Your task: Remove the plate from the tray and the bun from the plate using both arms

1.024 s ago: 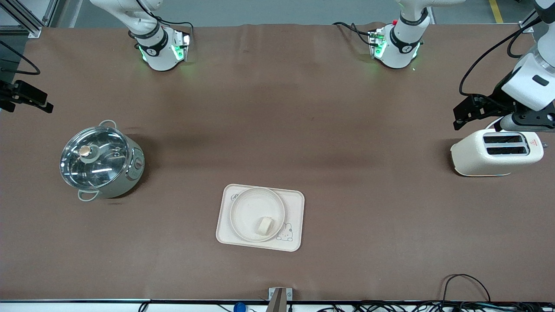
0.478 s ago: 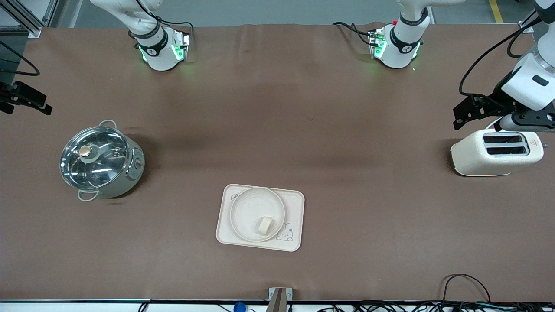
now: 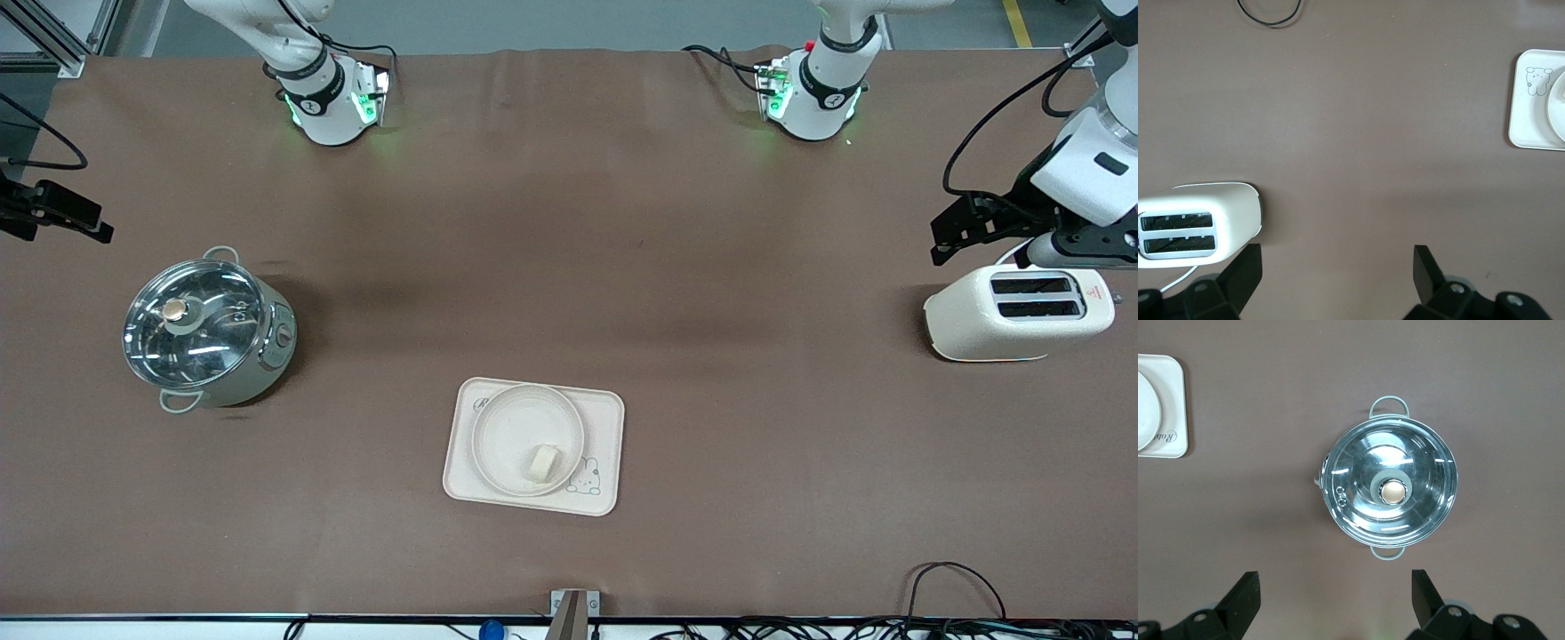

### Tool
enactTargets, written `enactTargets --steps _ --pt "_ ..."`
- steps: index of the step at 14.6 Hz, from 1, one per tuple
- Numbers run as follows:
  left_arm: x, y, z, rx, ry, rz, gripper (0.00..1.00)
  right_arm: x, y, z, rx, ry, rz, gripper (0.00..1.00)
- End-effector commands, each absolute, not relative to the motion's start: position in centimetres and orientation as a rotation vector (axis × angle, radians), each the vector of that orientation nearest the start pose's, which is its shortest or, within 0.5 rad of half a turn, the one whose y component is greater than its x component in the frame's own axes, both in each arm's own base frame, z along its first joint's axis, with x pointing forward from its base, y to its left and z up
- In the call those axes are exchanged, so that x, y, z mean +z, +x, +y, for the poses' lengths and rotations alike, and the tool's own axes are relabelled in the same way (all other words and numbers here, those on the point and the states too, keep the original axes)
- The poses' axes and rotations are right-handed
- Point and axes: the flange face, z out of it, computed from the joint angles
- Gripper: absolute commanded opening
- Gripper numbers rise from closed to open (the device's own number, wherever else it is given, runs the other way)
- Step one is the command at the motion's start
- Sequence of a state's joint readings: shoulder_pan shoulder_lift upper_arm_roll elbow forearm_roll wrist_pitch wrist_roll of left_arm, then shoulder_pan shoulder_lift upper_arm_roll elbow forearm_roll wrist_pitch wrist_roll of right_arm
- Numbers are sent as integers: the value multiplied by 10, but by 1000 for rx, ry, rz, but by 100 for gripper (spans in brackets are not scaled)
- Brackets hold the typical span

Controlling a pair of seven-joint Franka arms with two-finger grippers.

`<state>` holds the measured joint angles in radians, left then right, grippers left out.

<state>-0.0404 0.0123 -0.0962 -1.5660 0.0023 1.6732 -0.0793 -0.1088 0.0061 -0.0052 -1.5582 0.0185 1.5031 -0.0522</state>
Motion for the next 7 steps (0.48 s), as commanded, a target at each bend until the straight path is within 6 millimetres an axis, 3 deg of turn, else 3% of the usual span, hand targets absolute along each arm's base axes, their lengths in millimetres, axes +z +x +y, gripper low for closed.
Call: enactTargets --steps 1,7 --pt "634 564 -69 -135 -3146 87 100 624 542 -49 113 -3115 89 100" --pt "632 564 -68 -123 -3147 92 100 627 543 -42 98 -3114 68 100"
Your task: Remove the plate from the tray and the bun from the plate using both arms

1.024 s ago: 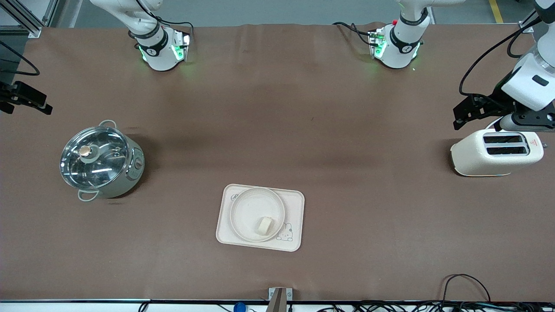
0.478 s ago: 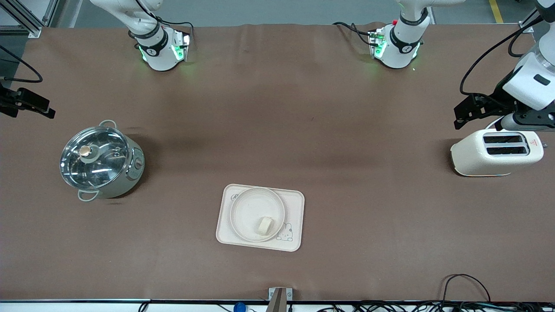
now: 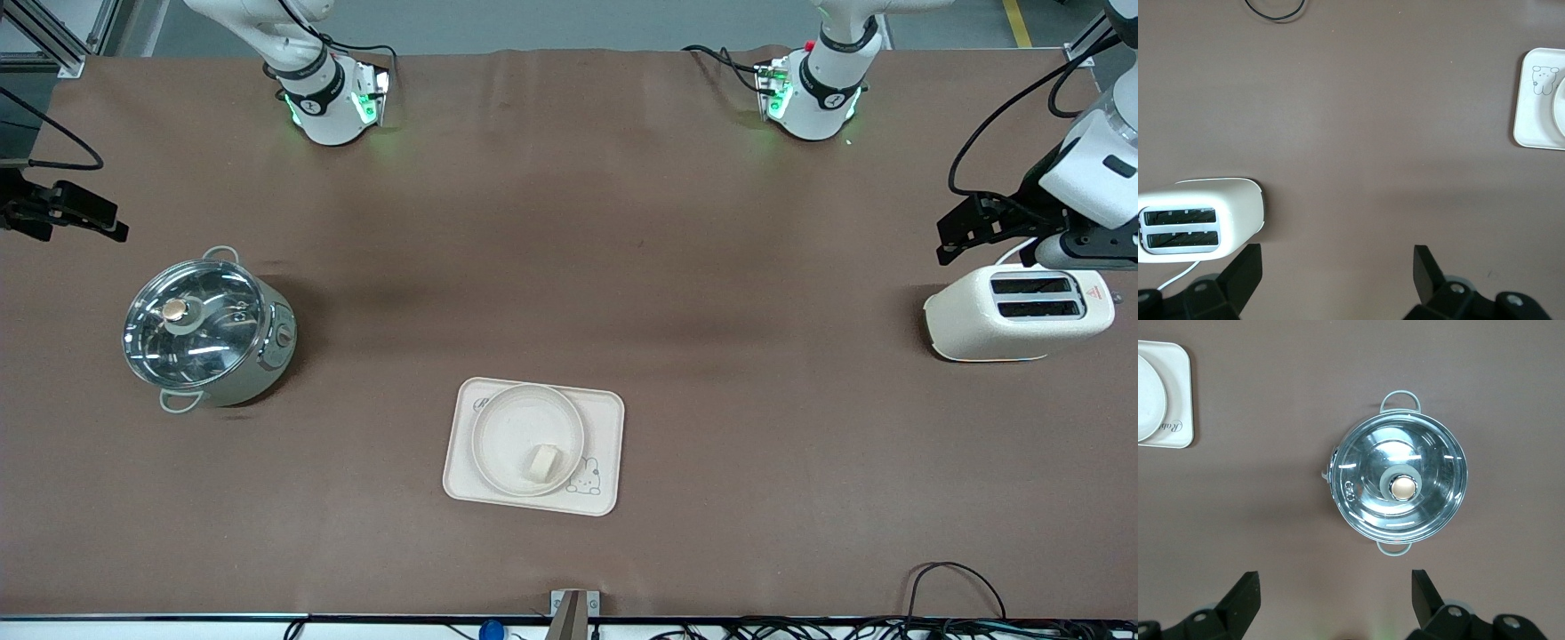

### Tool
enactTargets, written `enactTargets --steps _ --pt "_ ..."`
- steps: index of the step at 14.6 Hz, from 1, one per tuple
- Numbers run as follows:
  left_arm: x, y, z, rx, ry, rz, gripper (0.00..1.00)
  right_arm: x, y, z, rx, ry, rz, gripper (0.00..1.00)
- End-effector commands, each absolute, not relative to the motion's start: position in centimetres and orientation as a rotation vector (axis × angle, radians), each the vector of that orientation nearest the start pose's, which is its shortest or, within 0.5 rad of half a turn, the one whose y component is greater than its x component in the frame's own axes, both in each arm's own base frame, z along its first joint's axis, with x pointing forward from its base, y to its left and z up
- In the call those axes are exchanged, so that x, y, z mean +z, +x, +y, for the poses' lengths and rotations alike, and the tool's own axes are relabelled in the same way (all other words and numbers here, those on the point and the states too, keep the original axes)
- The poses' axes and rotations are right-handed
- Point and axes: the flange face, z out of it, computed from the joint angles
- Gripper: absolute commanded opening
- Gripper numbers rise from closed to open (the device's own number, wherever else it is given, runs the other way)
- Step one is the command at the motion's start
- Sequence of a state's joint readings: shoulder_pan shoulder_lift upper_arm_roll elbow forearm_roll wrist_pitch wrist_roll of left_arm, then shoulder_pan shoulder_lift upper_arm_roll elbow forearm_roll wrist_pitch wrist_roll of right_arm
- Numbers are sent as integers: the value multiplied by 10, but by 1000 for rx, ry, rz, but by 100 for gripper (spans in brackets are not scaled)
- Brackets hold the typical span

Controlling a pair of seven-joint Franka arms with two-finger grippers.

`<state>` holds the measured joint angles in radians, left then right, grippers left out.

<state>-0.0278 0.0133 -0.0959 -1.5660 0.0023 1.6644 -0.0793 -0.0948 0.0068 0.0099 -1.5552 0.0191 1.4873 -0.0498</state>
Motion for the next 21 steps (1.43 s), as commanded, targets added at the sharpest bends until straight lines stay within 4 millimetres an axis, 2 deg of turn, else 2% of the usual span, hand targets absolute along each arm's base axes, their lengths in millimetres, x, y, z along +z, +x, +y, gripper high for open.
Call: enactTargets --steps 1,21 --pt "633 564 -68 -127 -3147 94 100 627 544 -38 94 -3115 56 100" --pt "633 563 -72 -125 -3145 104 100 632 547 -34 46 -3116 46 100"
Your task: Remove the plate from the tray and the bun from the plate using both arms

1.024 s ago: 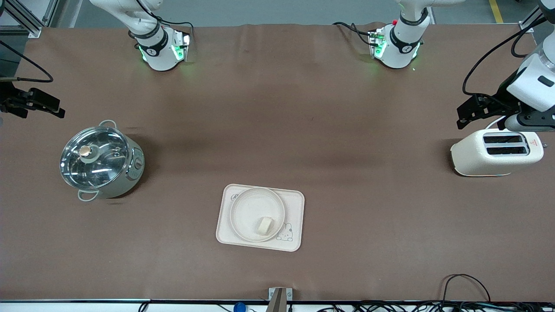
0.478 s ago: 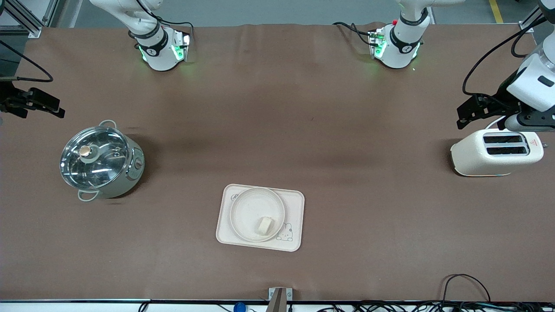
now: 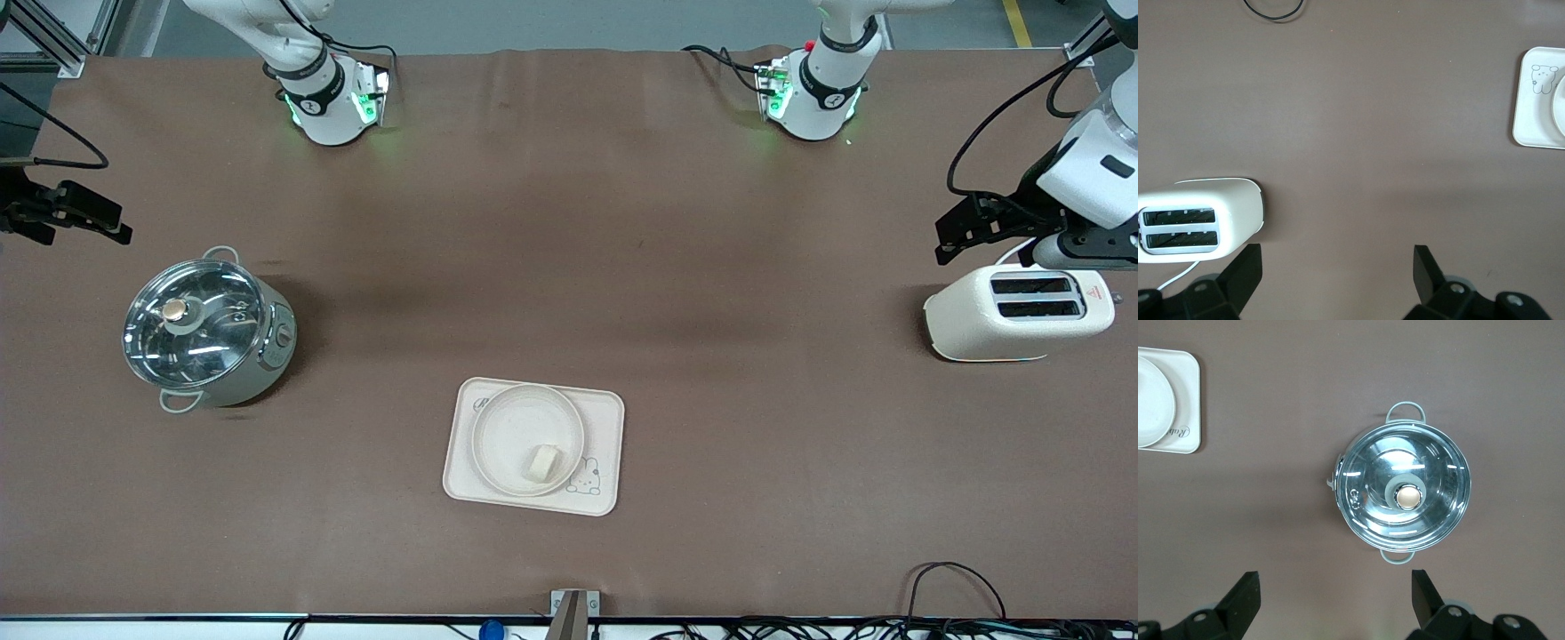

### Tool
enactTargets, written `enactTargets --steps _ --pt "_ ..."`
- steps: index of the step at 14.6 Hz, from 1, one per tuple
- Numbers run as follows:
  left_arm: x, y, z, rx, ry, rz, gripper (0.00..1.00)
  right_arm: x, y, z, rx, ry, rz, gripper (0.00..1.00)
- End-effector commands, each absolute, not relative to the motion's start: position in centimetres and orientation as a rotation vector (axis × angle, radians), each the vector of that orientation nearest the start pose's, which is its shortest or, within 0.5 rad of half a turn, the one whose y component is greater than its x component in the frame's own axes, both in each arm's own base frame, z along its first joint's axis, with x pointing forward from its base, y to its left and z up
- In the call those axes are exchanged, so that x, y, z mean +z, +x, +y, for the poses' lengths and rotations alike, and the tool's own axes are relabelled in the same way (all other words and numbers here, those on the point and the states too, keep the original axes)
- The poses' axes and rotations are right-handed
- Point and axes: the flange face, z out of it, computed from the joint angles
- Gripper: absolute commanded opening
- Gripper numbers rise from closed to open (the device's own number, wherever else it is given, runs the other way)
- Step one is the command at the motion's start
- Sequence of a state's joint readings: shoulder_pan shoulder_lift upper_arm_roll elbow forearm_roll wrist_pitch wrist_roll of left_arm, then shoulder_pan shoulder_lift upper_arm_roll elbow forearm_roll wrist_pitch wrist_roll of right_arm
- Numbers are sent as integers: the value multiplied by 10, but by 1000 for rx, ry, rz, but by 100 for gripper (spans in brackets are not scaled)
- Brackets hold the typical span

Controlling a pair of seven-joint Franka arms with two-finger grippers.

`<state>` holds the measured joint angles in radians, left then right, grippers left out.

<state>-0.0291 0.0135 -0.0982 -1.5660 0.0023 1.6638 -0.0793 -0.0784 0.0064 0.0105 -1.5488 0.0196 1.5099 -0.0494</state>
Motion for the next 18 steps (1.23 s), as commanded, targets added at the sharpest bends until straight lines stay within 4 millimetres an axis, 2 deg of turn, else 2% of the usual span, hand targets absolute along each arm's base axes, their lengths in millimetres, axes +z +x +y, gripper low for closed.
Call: enactTargets --steps 1,4,7,16,18 --pt "633 563 -72 -125 -3145 104 100 632 547 -34 39 -3117 46 100" --pt "633 563 -72 -125 -3145 106 100 634 548 -30 29 -3116 37 100" --pt "634 563 -72 -130 -3145 106 100 642 549 -16 -7 -3105 0 100" --pt "633 563 -72 -125 -3145 109 100 641 550 -17 -12 -3096 2 100" --pt "633 563 -73 -125 -3145 111 100 640 549 -11 0 -3096 -10 100"
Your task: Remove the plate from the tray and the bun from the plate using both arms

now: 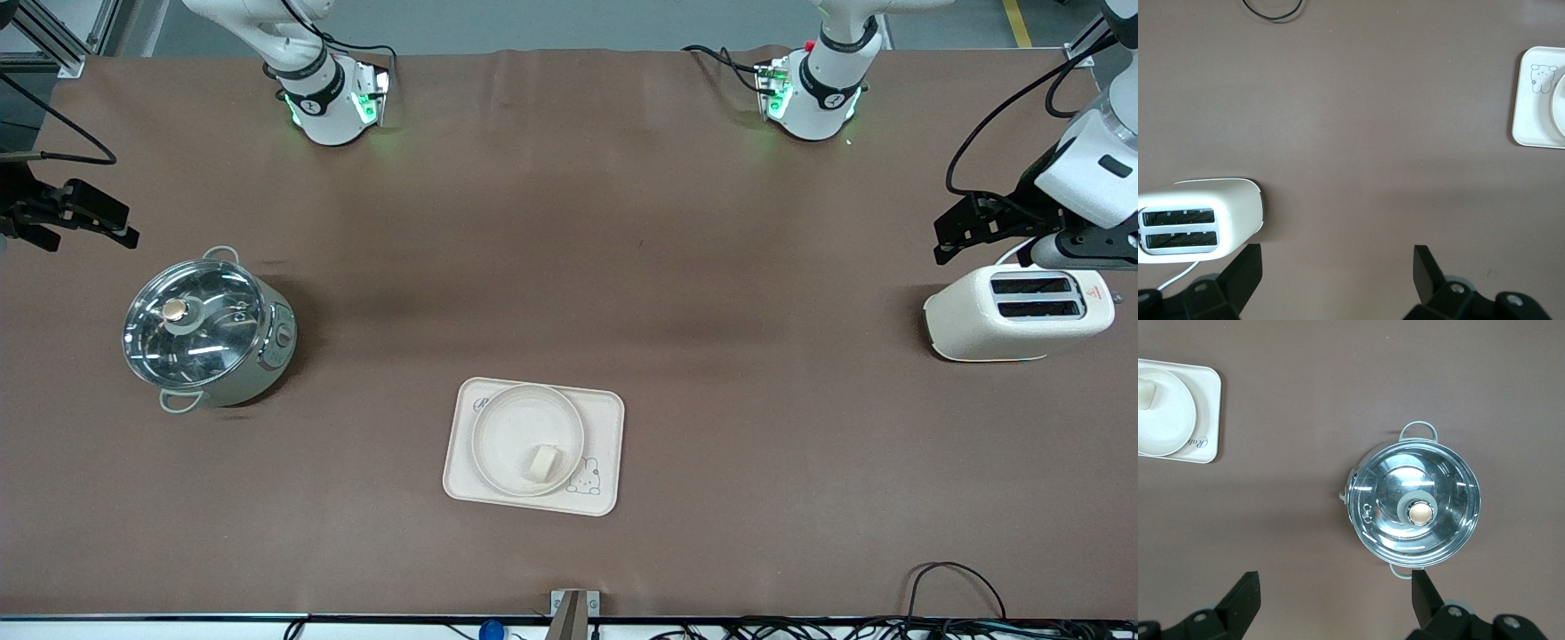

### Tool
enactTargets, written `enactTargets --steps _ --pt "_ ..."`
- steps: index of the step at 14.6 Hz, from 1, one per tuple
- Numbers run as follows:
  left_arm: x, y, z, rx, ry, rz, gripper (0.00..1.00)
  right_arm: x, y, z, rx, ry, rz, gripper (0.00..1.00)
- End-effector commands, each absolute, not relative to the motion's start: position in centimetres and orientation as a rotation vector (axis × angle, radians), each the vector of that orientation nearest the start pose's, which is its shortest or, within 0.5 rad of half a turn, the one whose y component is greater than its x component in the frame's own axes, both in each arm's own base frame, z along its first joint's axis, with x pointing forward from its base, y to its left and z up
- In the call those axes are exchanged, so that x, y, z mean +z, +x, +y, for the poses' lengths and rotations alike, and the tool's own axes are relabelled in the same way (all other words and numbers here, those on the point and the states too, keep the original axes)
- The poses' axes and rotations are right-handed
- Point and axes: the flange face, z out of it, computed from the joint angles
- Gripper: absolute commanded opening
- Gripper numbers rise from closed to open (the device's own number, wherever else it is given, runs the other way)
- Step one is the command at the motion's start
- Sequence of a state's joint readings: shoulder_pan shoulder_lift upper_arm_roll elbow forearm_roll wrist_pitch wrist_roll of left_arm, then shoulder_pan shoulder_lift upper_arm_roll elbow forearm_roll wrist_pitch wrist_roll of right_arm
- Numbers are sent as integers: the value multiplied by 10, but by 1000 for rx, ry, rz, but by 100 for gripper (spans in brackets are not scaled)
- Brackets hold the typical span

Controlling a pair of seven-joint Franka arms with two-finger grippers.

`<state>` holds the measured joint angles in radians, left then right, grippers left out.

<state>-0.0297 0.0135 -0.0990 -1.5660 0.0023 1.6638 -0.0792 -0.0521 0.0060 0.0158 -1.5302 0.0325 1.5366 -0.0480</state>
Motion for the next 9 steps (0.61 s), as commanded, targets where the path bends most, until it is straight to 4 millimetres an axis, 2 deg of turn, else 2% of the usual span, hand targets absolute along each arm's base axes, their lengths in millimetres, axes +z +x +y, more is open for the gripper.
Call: enactTargets --steps 1,3,4,5,7,8,9 --pt "633 563 -73 -125 -3145 109 100 639 548 7 14 -3096 -27 100" --pt "633 563 -74 -125 -3147 109 100 641 541 58 57 -3112 -25 100" --pt "634 562 -76 -127 -3145 113 100 641 538 72 63 -3116 -6 100" --pt "634 562 -76 -125 -3147 113 100 646 538 74 49 -3116 -3 100" --pt "634 562 -78 -125 -3147 116 100 647 540 60 40 -3121 26 100" --pt "634 562 -77 -125 -3147 116 100 647 542 46 34 -3125 60 100" --pt "634 562 -76 -125 -3147 113 100 649 543 23 29 -3139 115 100"
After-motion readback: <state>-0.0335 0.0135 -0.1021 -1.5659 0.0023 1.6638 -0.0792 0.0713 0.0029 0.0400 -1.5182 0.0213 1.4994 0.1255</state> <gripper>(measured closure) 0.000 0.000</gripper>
